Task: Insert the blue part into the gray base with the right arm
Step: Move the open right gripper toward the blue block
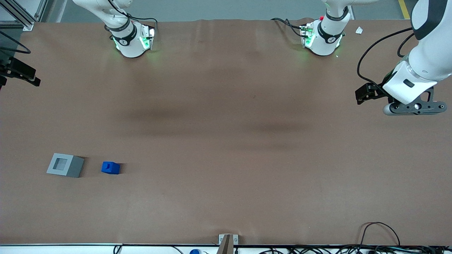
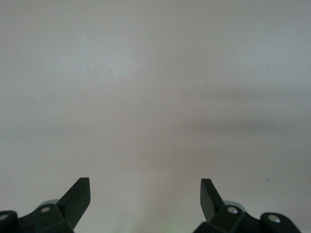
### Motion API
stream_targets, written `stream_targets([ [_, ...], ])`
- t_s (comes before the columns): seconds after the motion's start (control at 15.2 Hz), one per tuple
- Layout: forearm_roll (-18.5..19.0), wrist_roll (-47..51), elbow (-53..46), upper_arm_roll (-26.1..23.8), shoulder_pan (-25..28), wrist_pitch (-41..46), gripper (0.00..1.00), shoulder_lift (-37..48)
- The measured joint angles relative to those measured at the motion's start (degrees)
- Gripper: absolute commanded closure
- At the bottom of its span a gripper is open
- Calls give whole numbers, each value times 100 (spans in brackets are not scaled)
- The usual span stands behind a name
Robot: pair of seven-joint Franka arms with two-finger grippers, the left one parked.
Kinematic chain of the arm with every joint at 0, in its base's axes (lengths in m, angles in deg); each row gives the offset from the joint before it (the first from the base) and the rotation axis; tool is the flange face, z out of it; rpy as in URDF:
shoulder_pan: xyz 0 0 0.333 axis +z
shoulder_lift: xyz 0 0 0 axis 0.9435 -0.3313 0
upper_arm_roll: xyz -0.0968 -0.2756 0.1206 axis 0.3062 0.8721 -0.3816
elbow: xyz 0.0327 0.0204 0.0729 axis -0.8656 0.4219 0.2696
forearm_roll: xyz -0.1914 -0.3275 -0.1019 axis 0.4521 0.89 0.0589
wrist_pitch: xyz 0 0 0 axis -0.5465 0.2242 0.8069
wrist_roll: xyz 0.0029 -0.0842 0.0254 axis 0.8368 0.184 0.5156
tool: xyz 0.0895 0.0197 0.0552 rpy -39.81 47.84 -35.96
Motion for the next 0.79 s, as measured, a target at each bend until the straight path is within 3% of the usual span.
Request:
stream_targets([
  [0.79,5,-4,17,17,-53,-153,0,-49],
])
